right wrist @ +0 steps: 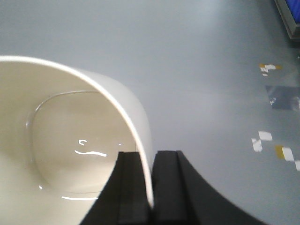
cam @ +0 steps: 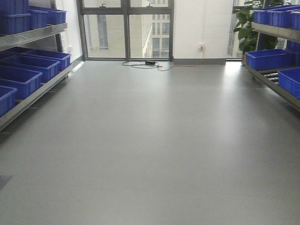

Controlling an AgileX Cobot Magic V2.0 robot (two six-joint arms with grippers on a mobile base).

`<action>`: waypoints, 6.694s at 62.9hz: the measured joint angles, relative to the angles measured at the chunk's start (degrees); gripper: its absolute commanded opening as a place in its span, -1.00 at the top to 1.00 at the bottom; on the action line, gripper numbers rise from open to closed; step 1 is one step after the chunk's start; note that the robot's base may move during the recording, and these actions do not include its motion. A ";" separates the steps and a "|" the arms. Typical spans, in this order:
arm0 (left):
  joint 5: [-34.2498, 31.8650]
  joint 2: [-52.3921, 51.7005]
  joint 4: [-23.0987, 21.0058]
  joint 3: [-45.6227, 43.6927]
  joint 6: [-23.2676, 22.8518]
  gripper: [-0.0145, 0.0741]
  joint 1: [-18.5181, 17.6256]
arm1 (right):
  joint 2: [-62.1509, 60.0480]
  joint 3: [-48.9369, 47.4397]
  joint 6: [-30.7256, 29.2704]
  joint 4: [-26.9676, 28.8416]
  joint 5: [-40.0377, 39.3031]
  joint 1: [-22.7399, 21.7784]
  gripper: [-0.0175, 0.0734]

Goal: Move white bin to right shelf second layer

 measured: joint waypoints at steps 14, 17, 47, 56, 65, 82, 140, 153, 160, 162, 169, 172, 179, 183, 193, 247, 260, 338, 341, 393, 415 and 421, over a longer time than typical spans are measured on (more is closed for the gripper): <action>0.00 0.00 0.00 0.00 0.00 0.48 0.00 | 0.00 0.00 0.00 0.00 0.00 0.00 0.49; 0.00 0.00 0.00 0.00 0.00 0.48 0.00 | 0.00 0.00 0.00 0.00 0.00 0.00 0.49; 0.00 0.00 0.00 0.00 0.00 0.48 0.00 | 0.00 0.00 0.00 0.00 0.00 0.00 0.49; 0.00 0.00 0.00 0.00 0.00 0.48 0.00 | 0.00 0.00 0.00 0.09 0.00 0.00 0.49; 0.00 0.00 0.00 0.00 0.00 0.48 0.00 | 0.00 0.00 0.00 -0.02 0.04 0.00 0.49; 0.00 0.00 0.00 0.00 0.00 0.48 0.00 | 0.00 0.00 0.00 0.08 0.04 0.00 0.49; 0.00 0.00 0.00 0.00 0.00 0.48 -0.12 | 0.00 0.00 0.00 0.29 0.13 0.00 0.49; 0.00 0.00 0.00 0.00 0.00 0.48 -0.12 | 0.00 0.00 0.00 0.29 0.13 0.00 0.49; 0.00 0.00 0.00 0.00 0.00 0.48 -0.12 | 0.00 0.00 0.00 0.29 0.13 0.00 0.49; 0.00 0.00 0.00 0.00 0.00 0.48 -0.12 | 0.00 0.00 0.00 0.29 0.13 0.00 0.49; 0.00 0.00 0.00 0.00 0.00 0.48 -0.12 | 0.00 0.00 0.00 0.40 0.13 0.00 0.49; 0.00 0.00 0.00 0.00 0.00 0.48 -0.12 | 0.00 0.00 0.00 0.40 0.13 0.00 0.49; 0.00 0.00 0.00 0.00 0.00 0.48 -0.12 | 0.00 0.00 0.00 0.40 0.13 0.00 0.49; 0.00 0.00 0.00 0.00 0.00 0.48 -0.12 | 0.00 0.00 0.00 0.40 0.13 0.00 0.49; 0.00 0.00 0.00 0.00 0.00 0.48 -0.12 | 0.00 0.00 0.00 0.40 0.13 0.00 0.49; 0.00 0.00 0.00 0.00 0.00 0.48 -0.12 | 0.00 0.00 0.00 0.40 0.13 0.00 0.49; 0.00 0.00 0.00 0.00 0.00 0.48 -0.12 | 0.00 0.00 0.00 0.40 0.13 0.00 0.49; 0.00 0.00 0.00 0.00 0.00 0.48 -0.12 | 0.00 0.00 0.00 0.31 0.13 0.00 0.49; 0.00 0.00 0.00 0.00 0.00 0.48 -0.12 | 0.00 0.00 0.00 0.31 0.13 0.00 0.49; 0.00 0.00 0.00 0.00 0.00 0.48 -0.12 | 20.31 0.09 25.02 -16.79 -7.64 9.43 0.49; 0.00 0.00 0.00 0.00 0.00 0.48 -0.12 | 34.57 0.09 32.19 -17.58 -16.79 18.14 0.49; 0.00 0.00 0.00 0.00 0.00 0.48 -0.12 | 35.98 0.09 32.33 -17.71 -17.70 18.23 0.49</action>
